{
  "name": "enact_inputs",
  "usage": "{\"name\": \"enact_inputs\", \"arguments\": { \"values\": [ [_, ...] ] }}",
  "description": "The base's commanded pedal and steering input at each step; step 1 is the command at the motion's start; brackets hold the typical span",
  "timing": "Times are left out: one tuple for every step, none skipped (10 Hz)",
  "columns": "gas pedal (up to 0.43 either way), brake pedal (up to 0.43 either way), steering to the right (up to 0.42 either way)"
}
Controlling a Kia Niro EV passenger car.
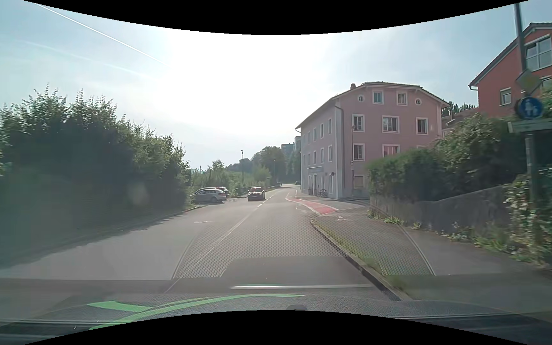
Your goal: Follow the waypoints while adhering to traffic rules and regulations
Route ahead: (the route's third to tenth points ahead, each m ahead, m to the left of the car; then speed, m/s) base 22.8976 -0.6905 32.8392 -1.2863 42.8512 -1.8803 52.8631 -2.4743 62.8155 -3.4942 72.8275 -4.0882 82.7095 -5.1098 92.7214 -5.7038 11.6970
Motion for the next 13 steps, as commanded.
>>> {"name": "enact_inputs", "arguments": {
  "values": [
    [0.098,0.000,0.010],
    [0.059,0.000,0.009],
    [0.059,0.000,0.009],
    [0.059,0.000,0.008],
    [0.059,0.000,0.007],
    [0.059,0.000,0.007],
    [0.059,0.000,0.006],
    [0.059,0.000,0.005],
    [0.059,0.000,0.005],
    [0.059,0.000,0.005],
    [0.059,0.000,0.005],
    [0.059,0.000,0.004],
    [0.059,0.000,0.004]
  ]
}}
